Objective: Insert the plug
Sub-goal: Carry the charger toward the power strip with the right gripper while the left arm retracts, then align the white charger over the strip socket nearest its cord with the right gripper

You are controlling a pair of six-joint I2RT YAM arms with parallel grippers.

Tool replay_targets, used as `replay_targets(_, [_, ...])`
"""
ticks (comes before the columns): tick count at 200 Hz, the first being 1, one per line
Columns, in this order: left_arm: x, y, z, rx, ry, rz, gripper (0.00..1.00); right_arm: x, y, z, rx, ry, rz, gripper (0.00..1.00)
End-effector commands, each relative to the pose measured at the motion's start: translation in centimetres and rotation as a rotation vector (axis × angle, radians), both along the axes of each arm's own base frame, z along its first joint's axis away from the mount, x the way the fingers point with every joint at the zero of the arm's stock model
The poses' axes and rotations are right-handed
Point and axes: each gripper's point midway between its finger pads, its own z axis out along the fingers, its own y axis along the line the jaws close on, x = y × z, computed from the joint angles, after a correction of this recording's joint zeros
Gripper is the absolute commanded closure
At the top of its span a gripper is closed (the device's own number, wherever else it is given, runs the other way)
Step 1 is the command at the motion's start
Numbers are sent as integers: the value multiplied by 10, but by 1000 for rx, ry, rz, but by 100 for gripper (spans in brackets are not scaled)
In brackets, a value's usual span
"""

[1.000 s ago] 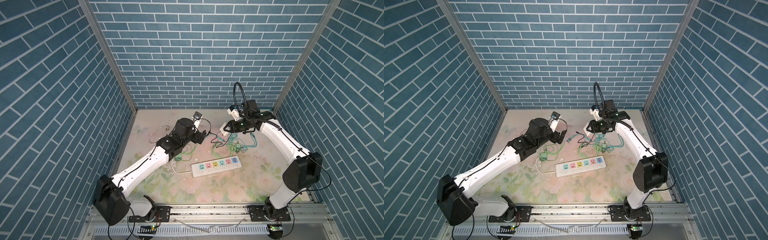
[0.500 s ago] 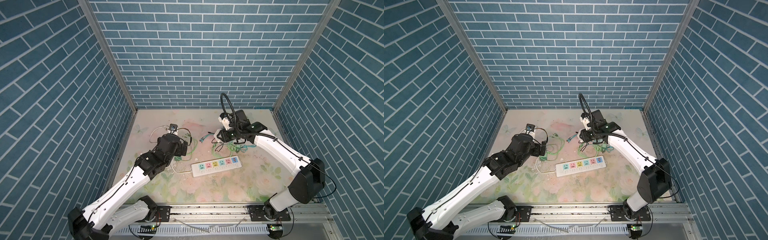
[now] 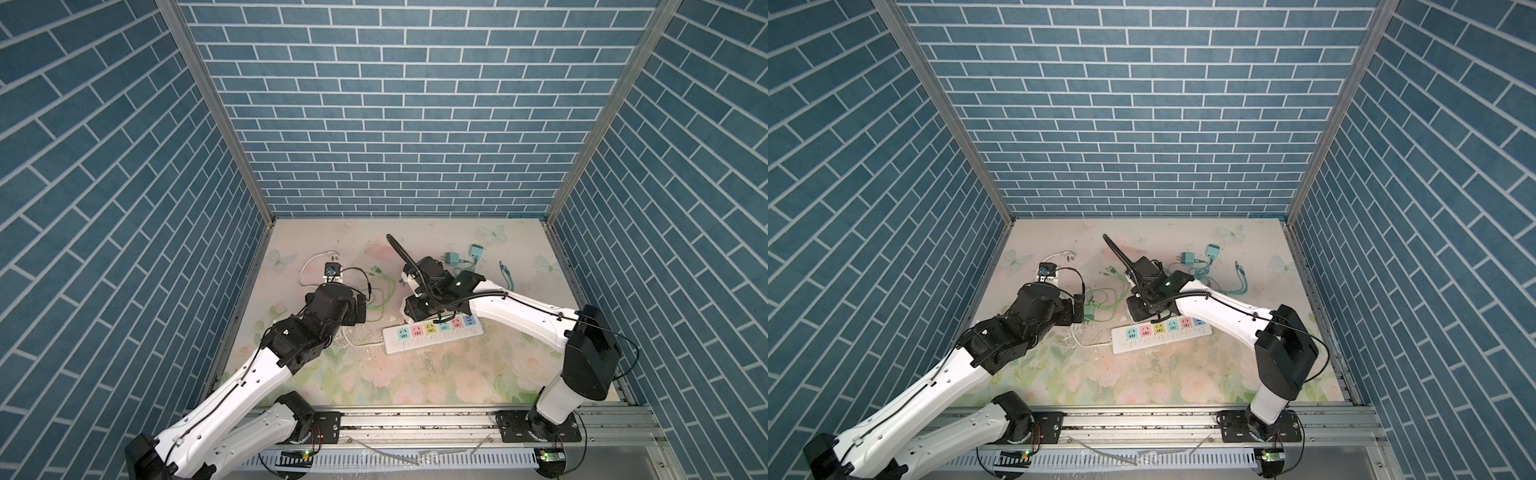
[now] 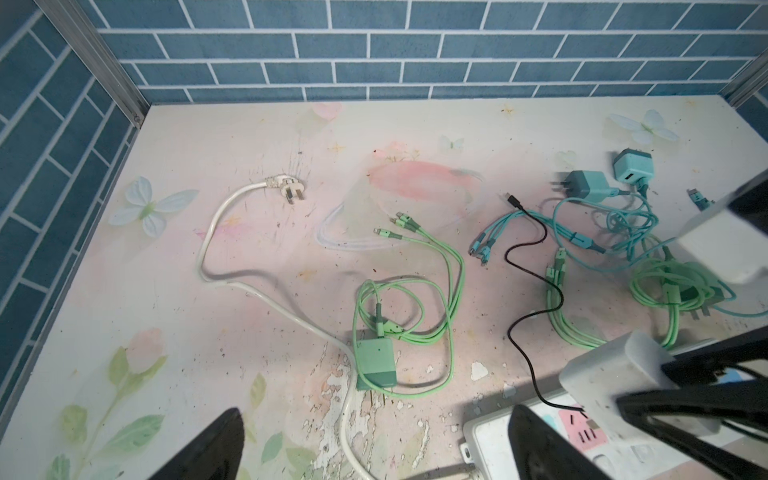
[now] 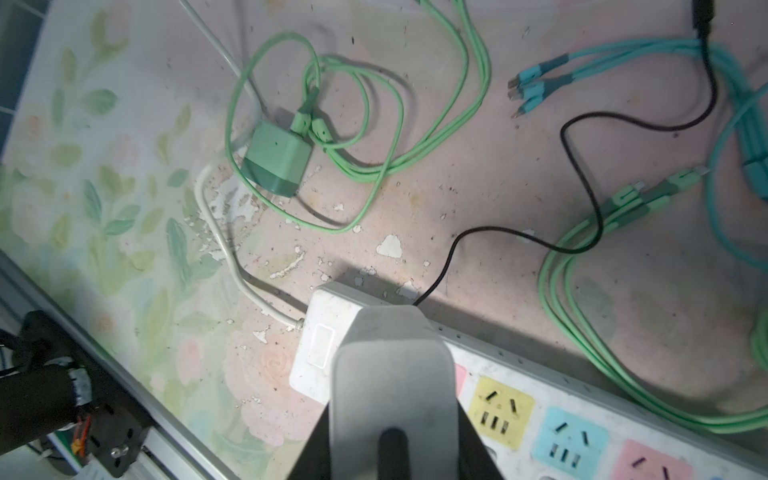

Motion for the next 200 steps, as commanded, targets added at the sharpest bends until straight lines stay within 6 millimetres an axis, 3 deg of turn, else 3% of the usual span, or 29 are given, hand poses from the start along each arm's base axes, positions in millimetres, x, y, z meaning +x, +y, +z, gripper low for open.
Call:
replay_targets(1, [-4,3,-4,-21,5,13,0,2,2,-6,-45,-19,-64,100])
replay_targets(101, [-5,3,-10,-38,10,17,0,-4,10,-7,-83,-51,-110,100])
replay_targets(200, [-8,12,-15,-35,16,70,0,-14,24,-20,-44,-45,-181,100])
